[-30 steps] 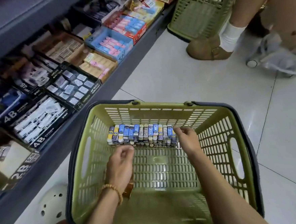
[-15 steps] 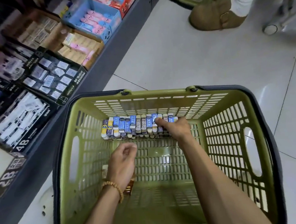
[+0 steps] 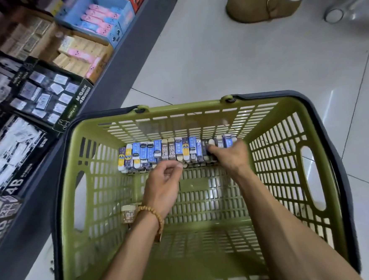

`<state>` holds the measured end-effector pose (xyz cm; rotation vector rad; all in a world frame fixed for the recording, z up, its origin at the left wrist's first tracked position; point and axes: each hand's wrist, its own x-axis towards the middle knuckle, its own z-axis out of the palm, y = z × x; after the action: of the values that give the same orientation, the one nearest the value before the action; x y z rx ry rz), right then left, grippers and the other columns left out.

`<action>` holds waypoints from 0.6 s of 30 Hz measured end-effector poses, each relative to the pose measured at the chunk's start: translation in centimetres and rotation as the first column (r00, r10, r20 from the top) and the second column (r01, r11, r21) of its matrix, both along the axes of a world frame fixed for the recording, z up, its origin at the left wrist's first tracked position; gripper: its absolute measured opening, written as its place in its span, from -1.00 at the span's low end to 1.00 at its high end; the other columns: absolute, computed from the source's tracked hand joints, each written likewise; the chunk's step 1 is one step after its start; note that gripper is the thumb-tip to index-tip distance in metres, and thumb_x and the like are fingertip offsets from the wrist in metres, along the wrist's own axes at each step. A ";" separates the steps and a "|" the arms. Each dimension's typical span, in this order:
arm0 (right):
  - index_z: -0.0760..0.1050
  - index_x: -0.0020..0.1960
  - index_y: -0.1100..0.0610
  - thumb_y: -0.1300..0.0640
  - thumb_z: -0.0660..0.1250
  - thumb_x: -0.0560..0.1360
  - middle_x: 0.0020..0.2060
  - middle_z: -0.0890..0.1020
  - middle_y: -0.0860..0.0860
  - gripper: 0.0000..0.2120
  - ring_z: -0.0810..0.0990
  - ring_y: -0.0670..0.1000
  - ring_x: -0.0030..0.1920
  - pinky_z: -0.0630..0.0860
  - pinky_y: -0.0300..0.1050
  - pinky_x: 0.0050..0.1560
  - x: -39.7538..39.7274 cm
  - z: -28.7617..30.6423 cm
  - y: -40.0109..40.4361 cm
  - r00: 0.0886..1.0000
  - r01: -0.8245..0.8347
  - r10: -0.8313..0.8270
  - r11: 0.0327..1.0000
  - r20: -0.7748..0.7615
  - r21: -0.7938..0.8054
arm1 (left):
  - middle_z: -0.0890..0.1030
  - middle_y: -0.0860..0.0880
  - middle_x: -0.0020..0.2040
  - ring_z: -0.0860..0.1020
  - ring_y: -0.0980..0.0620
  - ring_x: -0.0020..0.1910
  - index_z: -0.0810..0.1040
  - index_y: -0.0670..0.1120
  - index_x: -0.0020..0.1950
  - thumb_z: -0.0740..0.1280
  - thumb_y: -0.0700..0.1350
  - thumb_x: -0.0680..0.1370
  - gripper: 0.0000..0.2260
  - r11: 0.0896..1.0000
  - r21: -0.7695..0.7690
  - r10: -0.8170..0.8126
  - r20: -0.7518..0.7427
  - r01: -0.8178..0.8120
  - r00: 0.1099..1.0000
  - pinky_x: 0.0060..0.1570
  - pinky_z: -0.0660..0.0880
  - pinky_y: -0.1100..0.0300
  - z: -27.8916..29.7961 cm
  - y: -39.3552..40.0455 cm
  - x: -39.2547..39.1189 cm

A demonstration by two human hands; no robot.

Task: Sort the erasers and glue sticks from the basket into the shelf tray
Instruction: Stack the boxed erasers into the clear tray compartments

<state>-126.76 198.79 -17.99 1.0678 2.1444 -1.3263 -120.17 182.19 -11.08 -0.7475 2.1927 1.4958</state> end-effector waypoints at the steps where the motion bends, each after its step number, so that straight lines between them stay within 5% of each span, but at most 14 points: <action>1: 0.53 0.03 0.24 -0.22 0.63 0.03 -0.12 0.69 0.11 -0.23 0.68 0.09 -0.11 0.66 0.04 -0.01 0.0 0.2 0.1 0.999 0.036 -0.035 0.999 0.015 -0.037 | 0.61 0.06 -0.07 0.59 0.08 -0.02 0.55 0.08 -0.02 0.31 -0.05 0.58 -0.95 1.000 -0.003 -0.007 0.001 0.007 1.000 0.02 0.55 0.10 -0.1 0.1 0.0; 4: 0.42 0.00 0.28 0.17 0.63 0.31 -0.17 0.68 0.15 -0.53 0.70 0.13 -0.15 0.66 0.09 0.02 0.1 0.8 0.5 0.970 0.242 -0.231 0.928 0.073 -0.285 | 0.60 0.05 -0.05 0.59 0.08 0.00 0.55 0.06 0.00 0.30 -0.03 0.58 -0.95 0.999 -0.010 -0.032 -0.006 0.031 0.999 0.02 0.55 0.11 0.0 0.2 -0.3; 6: 0.42 0.12 0.35 0.30 0.57 0.37 -0.15 0.71 0.18 -0.55 0.72 0.14 -0.17 0.68 0.06 -0.04 0.3 0.9 1.0 0.946 0.324 -0.302 0.847 0.120 -0.422 | 0.61 0.03 -0.04 0.58 0.08 -0.03 0.56 0.05 0.00 0.30 -0.04 0.58 -0.95 1.000 0.005 -0.028 -0.019 0.028 0.999 -0.06 0.53 0.15 0.0 0.4 -0.5; 10: 0.49 0.20 0.38 0.33 0.51 0.40 -0.21 0.73 0.16 -0.59 0.73 0.10 -0.25 0.66 -0.15 -0.34 0.6 2.1 1.4 0.932 0.345 -0.347 0.752 0.107 -0.561 | 0.61 0.03 -0.09 0.60 0.06 -0.07 0.57 0.04 -0.03 0.32 -0.09 0.58 -0.95 0.998 0.065 0.016 -0.026 -0.015 1.000 -0.08 0.55 0.15 0.3 1.2 -1.4; 13: 0.57 0.03 0.37 0.39 0.44 0.44 -0.20 0.71 0.17 -0.83 0.71 0.08 -0.23 0.66 -0.20 -0.28 0.9 4.0 1.0 0.940 0.285 -0.336 0.671 0.062 -0.685 | 0.64 0.03 -0.05 0.62 0.08 -0.07 0.58 0.01 0.05 0.30 -0.09 0.60 -0.91 0.993 0.119 0.022 -0.002 -0.022 1.000 -0.09 0.56 0.16 0.5 2.2 -2.4; 18: 0.53 0.04 0.30 0.42 0.40 0.46 -0.13 0.66 0.20 -0.82 0.66 0.10 -0.17 0.64 -0.16 -0.24 1.6 6.9 1.2 0.966 0.141 -0.256 0.658 -0.043 -0.739 | 0.63 0.01 0.01 0.63 0.06 -0.03 0.55 0.06 0.05 0.26 -0.11 0.62 -0.89 0.977 0.204 0.067 0.019 -0.070 0.998 -0.01 0.59 0.15 1.1 3.0 -3.6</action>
<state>-125.15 200.03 -11.05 0.8728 1.3224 -2.1658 -123.80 185.14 -9.93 -0.7671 1.9840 1.7148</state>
